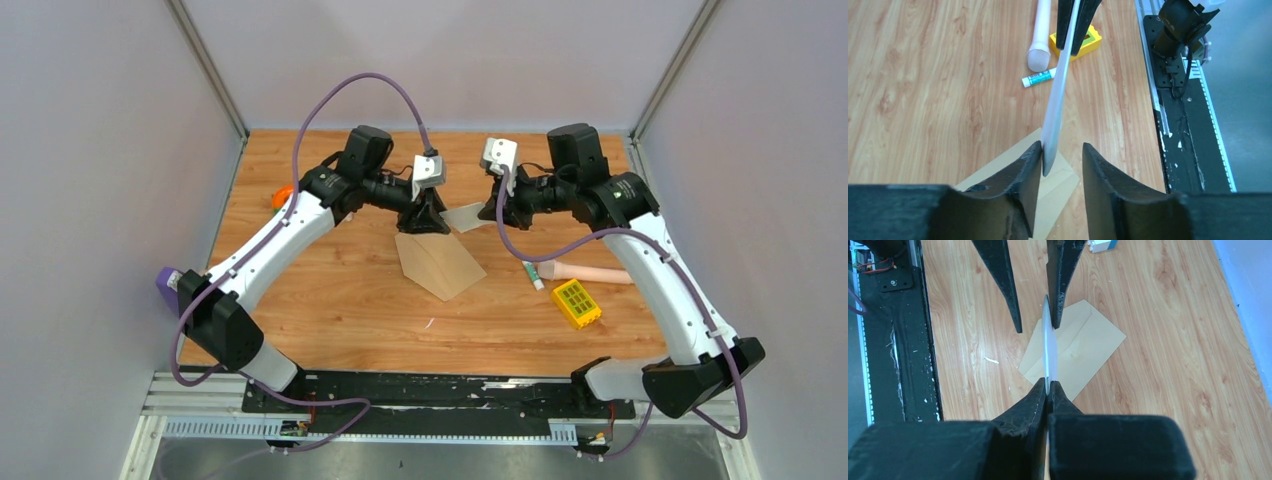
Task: Place the letter into the envelope and seal it
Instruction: Fold the letter.
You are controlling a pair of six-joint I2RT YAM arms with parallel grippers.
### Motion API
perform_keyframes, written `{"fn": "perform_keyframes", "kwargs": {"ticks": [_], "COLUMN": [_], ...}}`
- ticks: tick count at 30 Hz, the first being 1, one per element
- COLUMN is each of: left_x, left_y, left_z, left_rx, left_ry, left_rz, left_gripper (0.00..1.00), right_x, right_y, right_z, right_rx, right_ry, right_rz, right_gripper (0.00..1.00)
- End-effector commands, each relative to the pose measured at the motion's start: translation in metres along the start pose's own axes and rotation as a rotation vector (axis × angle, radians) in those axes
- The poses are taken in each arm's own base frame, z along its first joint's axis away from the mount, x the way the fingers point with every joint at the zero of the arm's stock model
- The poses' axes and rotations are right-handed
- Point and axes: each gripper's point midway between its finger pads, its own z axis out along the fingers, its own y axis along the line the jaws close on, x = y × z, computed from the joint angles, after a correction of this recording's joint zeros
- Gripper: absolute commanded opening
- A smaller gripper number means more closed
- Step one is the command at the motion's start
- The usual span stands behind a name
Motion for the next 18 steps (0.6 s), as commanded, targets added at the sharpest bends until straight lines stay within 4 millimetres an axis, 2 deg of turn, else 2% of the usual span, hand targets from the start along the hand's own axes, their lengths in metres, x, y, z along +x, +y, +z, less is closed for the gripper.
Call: {"fn": "perform_keyframes", "kwargs": {"ticks": [1,2,3,6,8,9,11,12,13,14,15,16,17,18], "left_x": [-0.013,-0.012,-0.012,-0.012,-0.013,-0.013,-0.014,-0.015,-0.016,-0.016,-0.017,-0.018,-0.019,-0.020], "left_y": [-0.003,-0.002,-0.002,-0.002,-0.001,0.000,0.000,-0.001,-0.001,-0.002,-0.003,-0.004,-0.004,-0.005], "left_z": [-0.008,-0.008,-0.008,-0.008,-0.009,-0.008,-0.008,-0.008,-0.008,-0.008,-0.008,-0.009,-0.009,-0.009], "left_rx": [-0.020,-0.020,-0.021,-0.022,-0.024,-0.027,-0.026,-0.025,-0.024,-0.020,-0.016,-0.014,-0.011,-0.007], "left_ry": [-0.013,-0.011,-0.009,-0.008,-0.011,-0.012,-0.015,-0.017,-0.019,-0.022,-0.024,-0.026,-0.028,-0.031], "left_rz": [0.048,0.052,0.053,0.052,0.049,0.047,0.046,0.047,0.045,0.047,0.047,0.047,0.047,0.048], "left_gripper": [0.36,0.23,0.05,0.00,0.26,0.49,0.62,0.63,0.59,0.49,0.21,0.10,0.01,0.00], "right_x": [-0.020,-0.019,-0.019,-0.015,-0.012,-0.012,-0.008,-0.007,-0.006,-0.005,-0.004,-0.003,-0.001,0.000], "right_y": [-0.001,0.000,0.001,0.005,0.007,0.008,0.011,0.012,0.013,0.014,0.015,0.015,0.016,0.016], "right_z": [-0.014,-0.014,-0.014,-0.012,-0.011,-0.010,-0.007,-0.006,-0.005,-0.003,-0.002,0.000,0.002,0.003], "right_rx": [0.030,0.028,0.023,0.001,-0.012,-0.018,-0.037,-0.047,-0.056,-0.065,-0.073,-0.080,-0.088,-0.096], "right_ry": [-0.062,-0.062,-0.061,-0.056,-0.053,-0.052,-0.050,-0.049,-0.049,-0.048,-0.046,-0.046,-0.044,-0.045], "right_rz": [-0.077,-0.078,-0.076,-0.067,-0.060,-0.057,-0.047,-0.041,-0.036,-0.031,-0.024,-0.020,-0.014,-0.010], "right_gripper": [0.00,0.00,0.00,0.00,0.00,0.00,0.00,0.00,0.00,0.00,0.00,0.00,0.00,0.00]}}
